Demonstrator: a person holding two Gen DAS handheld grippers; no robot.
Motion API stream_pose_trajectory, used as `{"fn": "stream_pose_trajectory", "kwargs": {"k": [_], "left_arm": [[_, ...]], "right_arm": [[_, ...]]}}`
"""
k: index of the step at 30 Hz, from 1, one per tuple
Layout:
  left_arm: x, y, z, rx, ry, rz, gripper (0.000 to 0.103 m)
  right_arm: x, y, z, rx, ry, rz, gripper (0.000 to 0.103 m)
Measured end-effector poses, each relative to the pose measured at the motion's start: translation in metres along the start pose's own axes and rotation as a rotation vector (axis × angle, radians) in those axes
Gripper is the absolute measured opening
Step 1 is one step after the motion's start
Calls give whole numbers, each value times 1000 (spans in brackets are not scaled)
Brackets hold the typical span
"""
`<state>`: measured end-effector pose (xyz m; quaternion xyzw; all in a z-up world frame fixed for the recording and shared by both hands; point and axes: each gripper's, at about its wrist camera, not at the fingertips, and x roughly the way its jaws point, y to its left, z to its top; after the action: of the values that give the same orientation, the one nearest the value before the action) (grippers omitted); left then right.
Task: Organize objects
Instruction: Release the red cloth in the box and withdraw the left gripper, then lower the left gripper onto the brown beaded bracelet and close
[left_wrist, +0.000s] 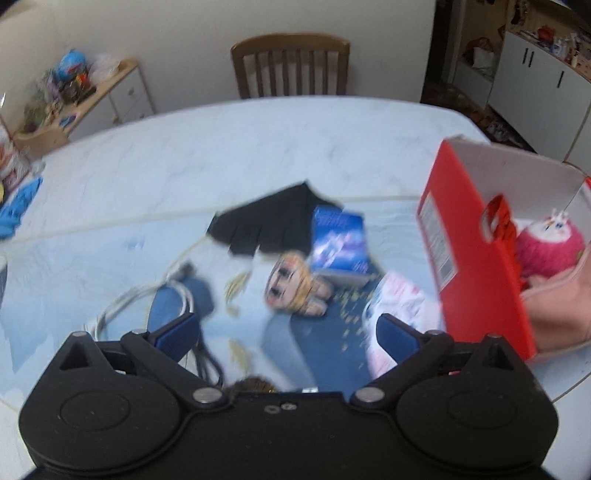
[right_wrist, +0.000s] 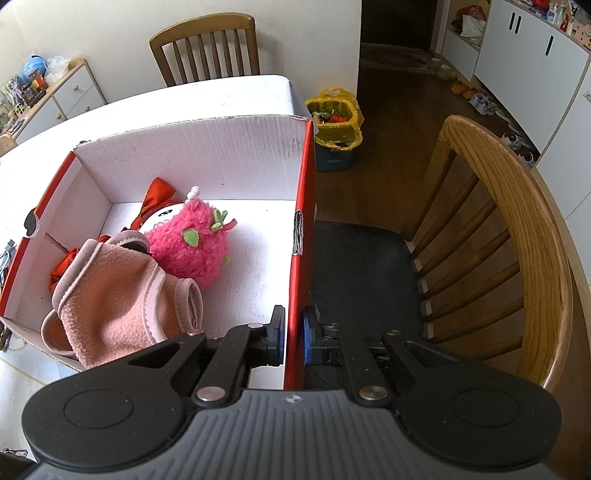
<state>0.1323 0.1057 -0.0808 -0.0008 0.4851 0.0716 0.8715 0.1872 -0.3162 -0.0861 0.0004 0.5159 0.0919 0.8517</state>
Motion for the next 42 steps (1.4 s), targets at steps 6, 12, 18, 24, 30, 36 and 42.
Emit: {"fn": "stream_pose_trajectory", "kwargs": {"k": [6,12,18,24,30,36,42], "left_arm": [[14,28,-25,-97,66,25,101],[21,55,-49,-193,102,52,97],[30,67,-69,-234,118,74,87],[32,71,-76,-255,103,67,75],[29,60,-75,-222,83,58,54],[27,51,-75,-202,75,41,31],[26,51,-74,-219,78,41,6]], "right_arm": [[0,2,0,2,3,-8,9],[3,5,3,-2,8,-20,9],[5,7,3,-8,13,-31,9],[6,9,4,-10,18,-35,9],[6,9,4,-8,18,-35,9],[5,9,4,-9,17,-35,9],[6,9,4,-9,17,-34,9]]}}
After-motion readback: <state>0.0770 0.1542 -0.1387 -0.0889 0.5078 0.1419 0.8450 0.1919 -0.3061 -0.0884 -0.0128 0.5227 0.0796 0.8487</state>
